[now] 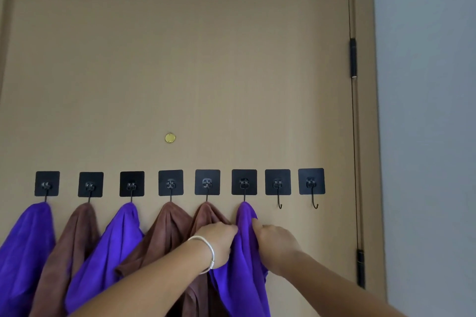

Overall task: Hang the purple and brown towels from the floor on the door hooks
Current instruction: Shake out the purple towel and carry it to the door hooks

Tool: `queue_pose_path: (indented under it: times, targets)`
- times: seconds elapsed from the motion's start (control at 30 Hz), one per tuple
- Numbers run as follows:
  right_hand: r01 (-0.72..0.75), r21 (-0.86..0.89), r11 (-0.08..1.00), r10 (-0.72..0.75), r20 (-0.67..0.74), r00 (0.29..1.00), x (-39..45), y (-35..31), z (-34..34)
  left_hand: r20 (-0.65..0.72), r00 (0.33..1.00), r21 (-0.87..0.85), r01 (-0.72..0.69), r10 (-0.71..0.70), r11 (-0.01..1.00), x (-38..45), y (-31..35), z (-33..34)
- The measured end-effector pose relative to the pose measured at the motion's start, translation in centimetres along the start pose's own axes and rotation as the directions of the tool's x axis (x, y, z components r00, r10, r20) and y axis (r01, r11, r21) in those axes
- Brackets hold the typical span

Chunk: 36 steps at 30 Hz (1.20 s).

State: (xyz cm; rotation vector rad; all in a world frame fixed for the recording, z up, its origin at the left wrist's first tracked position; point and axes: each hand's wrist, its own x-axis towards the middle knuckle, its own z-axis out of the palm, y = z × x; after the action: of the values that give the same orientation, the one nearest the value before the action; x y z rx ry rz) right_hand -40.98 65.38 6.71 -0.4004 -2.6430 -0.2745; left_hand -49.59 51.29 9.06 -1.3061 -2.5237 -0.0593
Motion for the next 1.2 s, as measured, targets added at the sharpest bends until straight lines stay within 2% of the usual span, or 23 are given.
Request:
queue_pose_path:
  times: [0.07,0.13,0.2,0.3,0.43,0.6,0.8,0.97,1.2]
  targets:
    - [0.017,0.030,0.999,-0.016,-0.048,0.999,-0.3,0.3,0.1,-0.168,0.983,-0.007,0.069,-0.069,0.998,-0.3,0.2,-0.7]
    - [0.029,0.066,0.997,-0.021,-0.116,0.993,-0.6,0.7,0.1,-0.413,0.904,-0.084,0.078,-0.106,0.993,-0.2,0.2,-1.5]
    - [0.036,0.058,0.998,-0.024,-0.199,0.980,-1.0,1.0,0.0,-0.579,0.814,-0.098,-0.017,-0.043,0.995,0.5,0.3,-1.9]
    - [0.018,-0.007,1.000,-0.019,-0.298,0.954,-2.0,2.0,-0.5,-0.662,0.738,0.022,-0.158,0.133,0.987,1.7,0.9,-1.8]
    - [-0.085,-0.115,0.990,0.038,-0.361,0.932,-4.2,4.1,-2.0,-0.714,0.630,0.114,-0.325,0.305,0.939,3.0,2.3,-1.7]
    - [-0.333,-0.187,0.924,0.246,-0.376,0.893,-8.1,6.8,-4.3,-0.605,0.724,0.029,-0.395,0.331,0.918,4.5,4.4,-0.7]
    - [-0.575,-0.271,0.772,0.473,-0.361,0.804,-14.3,5.4,-6.9,-0.562,0.707,-0.042,-0.543,0.429,0.839,3.6,7.6,0.9]
    - [-0.712,-0.326,0.622,0.610,-0.368,0.702,-21.8,2.5,-9.7,-0.579,0.600,-0.075,-0.714,0.553,0.696,0.0,12.3,0.8]
    - [-0.842,-0.436,0.317,0.754,-0.423,0.503,-33.9,-2.7,-16.1,-0.632,0.395,-0.111,-0.898,0.667,0.426,-8.7,21.6,-1.7]
